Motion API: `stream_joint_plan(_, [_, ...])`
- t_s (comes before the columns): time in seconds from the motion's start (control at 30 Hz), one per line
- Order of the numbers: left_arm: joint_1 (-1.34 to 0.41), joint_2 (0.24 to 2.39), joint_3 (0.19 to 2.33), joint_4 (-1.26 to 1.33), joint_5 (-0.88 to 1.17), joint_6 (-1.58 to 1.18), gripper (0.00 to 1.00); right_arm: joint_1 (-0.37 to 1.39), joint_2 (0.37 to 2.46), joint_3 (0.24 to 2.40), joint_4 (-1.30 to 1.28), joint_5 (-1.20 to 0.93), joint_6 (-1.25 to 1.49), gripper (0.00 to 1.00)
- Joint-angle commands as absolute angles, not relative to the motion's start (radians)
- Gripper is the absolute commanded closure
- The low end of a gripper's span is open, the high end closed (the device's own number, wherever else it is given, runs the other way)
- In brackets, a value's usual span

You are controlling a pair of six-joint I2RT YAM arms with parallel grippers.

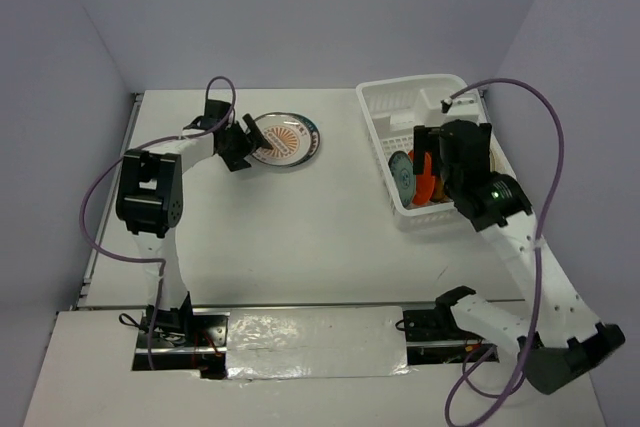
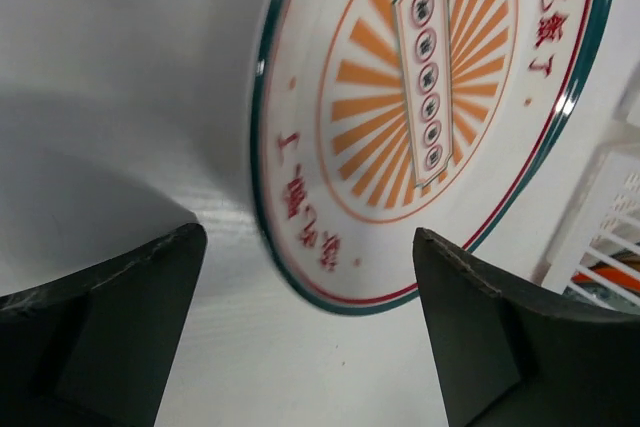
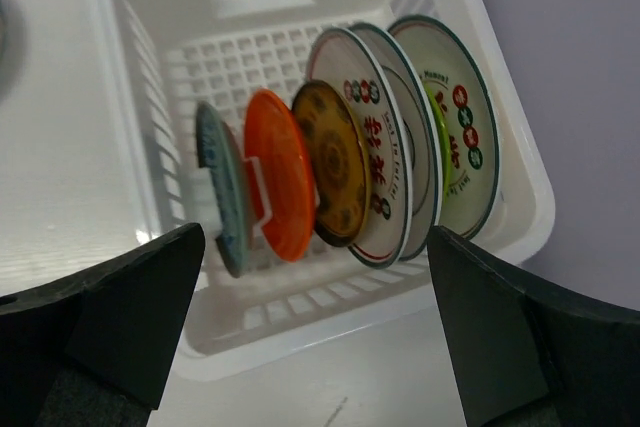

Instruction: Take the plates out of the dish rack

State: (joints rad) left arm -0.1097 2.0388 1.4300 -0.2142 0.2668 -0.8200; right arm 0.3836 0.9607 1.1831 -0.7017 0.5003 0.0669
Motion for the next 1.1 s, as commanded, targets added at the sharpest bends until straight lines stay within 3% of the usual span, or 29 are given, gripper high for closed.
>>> stream_joint_plan(0.0, [-0.121,1.962,1.384,-0.219,0.276,-0.839,0.00,0.367,1.044,1.184,-0.718,0.641,0.006,0.00])
stream_joint_plan(0.17, [-0.149,1.887,1.326,-0.325,0.203,-0.818,0.01,0.330,1.083,1.131,-0.601,0.739,-0.136,0.03])
stream_joint_plan(0.2, [-0.155,1.867,1.313,-0.337,0.196,-0.809,0.00,0.318,1.091,1.123,-0.559,0.739,-0.150,0.06])
stream_joint_plan(0.23, [-0.167,1.826,1.302,-0.342,0.198,-0.798,0.01,0.299,1.094,1.111,-0.539,0.735,-0.162,0.17])
stream_joint_plan(0.33, [-0.207,1.721,1.270,-0.391,0.155,-0.766,0.01,0.282,1.123,1.094,-0.494,0.692,-0.184,0.30])
stream_joint_plan(0.7, [-0.356,1.292,1.129,-0.443,0.101,-0.663,0.00,0.250,1.265,1.063,-0.368,0.730,-0.256,0.45])
stream_joint_plan(1.07, [-0.396,1.220,1.108,-0.460,0.121,-0.607,0.00,0.212,1.339,1.060,-0.347,0.733,-0.255,0.65])
